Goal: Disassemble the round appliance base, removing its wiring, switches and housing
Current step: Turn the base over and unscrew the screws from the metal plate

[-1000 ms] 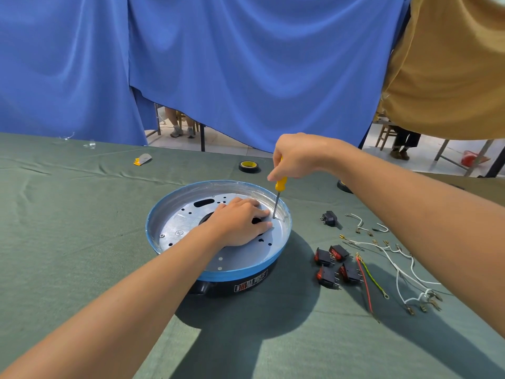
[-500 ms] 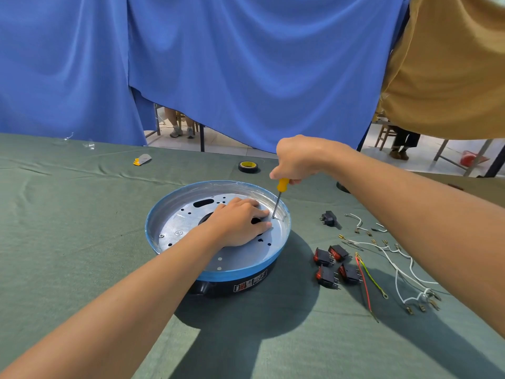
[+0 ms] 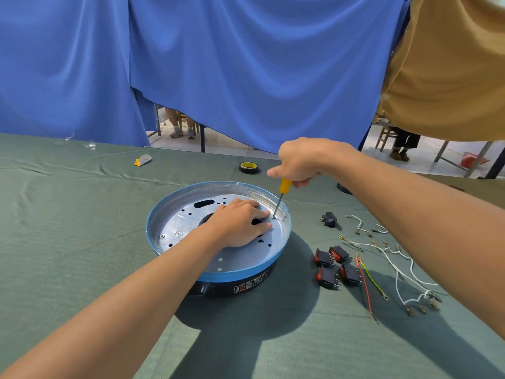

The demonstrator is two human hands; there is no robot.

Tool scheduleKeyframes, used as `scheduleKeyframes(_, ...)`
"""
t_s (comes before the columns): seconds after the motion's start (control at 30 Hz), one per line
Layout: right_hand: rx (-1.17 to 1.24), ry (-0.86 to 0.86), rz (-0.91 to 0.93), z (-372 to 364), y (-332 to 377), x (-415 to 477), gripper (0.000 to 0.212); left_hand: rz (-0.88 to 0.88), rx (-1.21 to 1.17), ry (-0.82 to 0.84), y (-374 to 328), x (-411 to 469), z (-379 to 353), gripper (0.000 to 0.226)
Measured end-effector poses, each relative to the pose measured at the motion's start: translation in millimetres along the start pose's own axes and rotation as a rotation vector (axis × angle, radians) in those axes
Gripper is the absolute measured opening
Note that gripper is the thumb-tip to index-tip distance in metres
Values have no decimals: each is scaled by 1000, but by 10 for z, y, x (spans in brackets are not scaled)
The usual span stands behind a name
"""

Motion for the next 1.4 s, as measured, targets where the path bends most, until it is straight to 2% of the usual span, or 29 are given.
scheduleKeyframes(0.3,-13,-57,35,82,80,-82,18,-3,-3,-6,12,-5,-7,45)
scheduleKeyframes(0.5,-35,14,139,95,209,-83,11,4,-1,-3,7,3,-8,44)
scheduleKeyframes(0.57,-23,39,148,55,203,-67,13,1,-2,-6,5,0,-6,44)
scheduleKeyframes(0.67,-52,14,73,41,134,-48,45,1,-14,-6,3,-3,-3,45)
scheduleKeyframes(0.73,-62,28,37,44,102,-42,54,2,-11,-2,1,-3,-2,46)
scheduleKeyframes(1.0,-55,18,92,82,128,-71,21,3,-11,2,-2,-9,0,46)
scheduleKeyframes(1.13,39,35,143,68,139,-64,7,4,-4,-3,-3,-9,2,46)
scheduleKeyframes(1.2,58,39,140,27,142,-39,14,2,0,-2,-4,-7,5,46)
scheduleKeyframes(1.3,43,-15,52,40,96,-32,56,-2,-2,2,-7,-5,6,46)
scheduleKeyframes(1.33,30,-26,28,52,88,-31,62,-1,-3,2,-8,-5,7,46)
scheduleKeyframes(1.4,2,-17,17,49,80,-10,58,3,-6,1,-9,-5,9,46)
Point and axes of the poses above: each hand's wrist, its own x-axis towards the middle knuckle, its own z-axis out of the back of the hand, y = z × x, the point moved 5 cm from there along x, towards the middle knuckle, and after that the axes turned 1 degree about x, right-handed, at the moved point
